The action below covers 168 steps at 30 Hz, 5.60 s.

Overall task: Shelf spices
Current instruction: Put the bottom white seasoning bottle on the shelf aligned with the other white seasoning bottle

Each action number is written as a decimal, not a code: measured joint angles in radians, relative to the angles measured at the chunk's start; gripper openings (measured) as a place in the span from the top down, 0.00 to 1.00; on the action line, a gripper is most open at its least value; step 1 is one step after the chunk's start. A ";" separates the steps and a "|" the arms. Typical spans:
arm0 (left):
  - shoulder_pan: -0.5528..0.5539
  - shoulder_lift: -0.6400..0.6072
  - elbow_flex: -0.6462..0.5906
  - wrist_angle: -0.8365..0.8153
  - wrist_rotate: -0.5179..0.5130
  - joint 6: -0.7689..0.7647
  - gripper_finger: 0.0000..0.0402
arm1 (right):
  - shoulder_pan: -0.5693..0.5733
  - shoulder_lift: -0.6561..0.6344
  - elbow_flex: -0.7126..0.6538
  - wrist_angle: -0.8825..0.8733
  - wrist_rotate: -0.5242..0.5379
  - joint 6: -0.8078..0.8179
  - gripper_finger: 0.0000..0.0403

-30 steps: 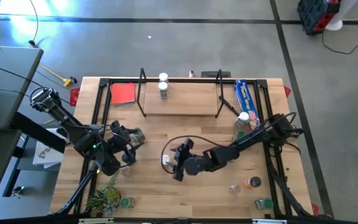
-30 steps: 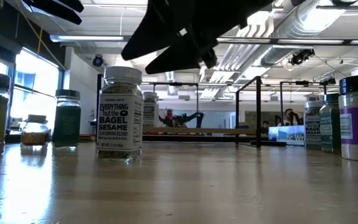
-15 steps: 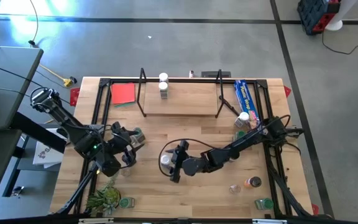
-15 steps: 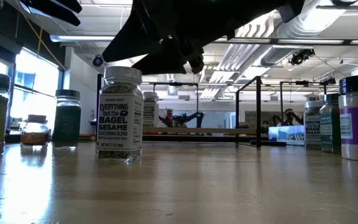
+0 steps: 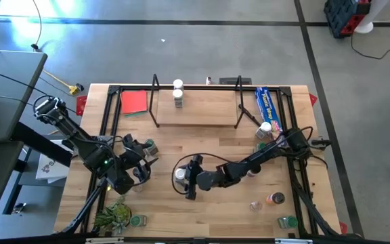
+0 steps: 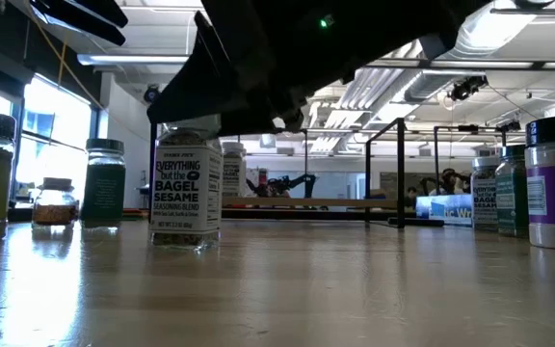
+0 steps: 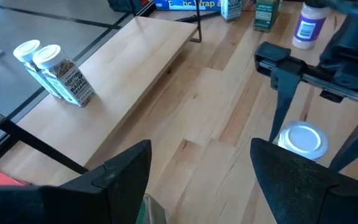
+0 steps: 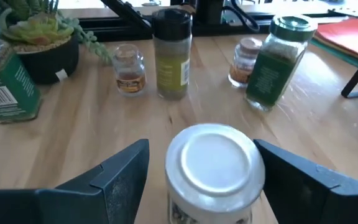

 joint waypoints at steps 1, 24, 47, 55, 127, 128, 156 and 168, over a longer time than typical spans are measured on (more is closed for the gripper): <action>0.000 0.000 0.000 0.001 0.001 0.000 0.33 | 0.001 0.000 0.000 0.004 0.002 -0.004 0.32; 0.001 0.000 0.000 -0.004 -0.056 0.001 0.33 | -0.313 -0.172 0.002 -0.020 -0.360 -0.292 0.52; 0.189 -0.145 0.000 -0.005 -0.119 0.165 0.33 | -0.672 -0.092 0.027 0.025 -0.729 -0.369 0.52; 0.218 -0.146 0.000 -0.003 -0.100 0.168 0.33 | -0.699 -0.032 0.176 -0.134 -0.732 -0.402 0.52; 0.218 -0.145 0.001 -0.006 -0.110 0.210 0.33 | -0.647 0.022 0.211 -0.389 -0.554 -0.341 1.00; 0.218 -0.145 0.001 -0.006 -0.110 0.210 0.33 | -0.648 0.022 0.211 -0.395 -0.553 -0.342 1.00; 0.218 -0.145 0.001 -0.006 -0.110 0.208 0.33 | -0.653 0.022 0.211 -0.424 -0.462 -0.339 1.00; 0.218 -0.145 0.001 -0.006 -0.110 0.208 0.33 | -0.653 0.019 0.211 -0.436 -0.431 -0.339 1.00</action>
